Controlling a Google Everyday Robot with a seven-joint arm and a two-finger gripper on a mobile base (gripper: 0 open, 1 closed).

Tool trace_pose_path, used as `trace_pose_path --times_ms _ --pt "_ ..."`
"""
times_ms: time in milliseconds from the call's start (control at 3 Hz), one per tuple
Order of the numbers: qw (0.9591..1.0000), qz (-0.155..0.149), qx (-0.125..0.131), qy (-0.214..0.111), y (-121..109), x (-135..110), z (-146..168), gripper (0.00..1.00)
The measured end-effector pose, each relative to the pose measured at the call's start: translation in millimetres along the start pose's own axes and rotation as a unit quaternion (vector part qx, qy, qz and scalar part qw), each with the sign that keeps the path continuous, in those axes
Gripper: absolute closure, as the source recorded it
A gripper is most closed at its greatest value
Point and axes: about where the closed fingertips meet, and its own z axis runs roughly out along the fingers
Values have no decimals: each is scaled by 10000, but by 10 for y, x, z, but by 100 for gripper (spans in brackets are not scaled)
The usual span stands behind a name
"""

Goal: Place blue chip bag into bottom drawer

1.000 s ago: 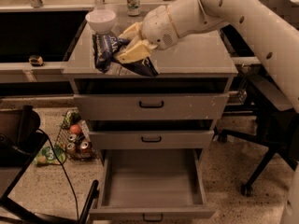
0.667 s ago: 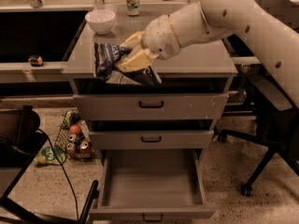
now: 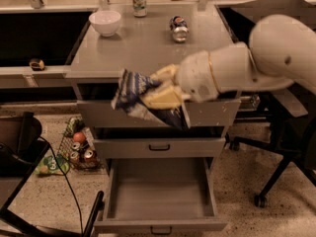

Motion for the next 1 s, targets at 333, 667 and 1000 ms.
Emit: trace_pose_path --times_ms 333,667,1000 --pt "9992 293 -148 214 236 372 54 100" --pt "9992 287 -158 214 239 365 64 100" --pt "9968 359 -22 715 247 595 95 100"
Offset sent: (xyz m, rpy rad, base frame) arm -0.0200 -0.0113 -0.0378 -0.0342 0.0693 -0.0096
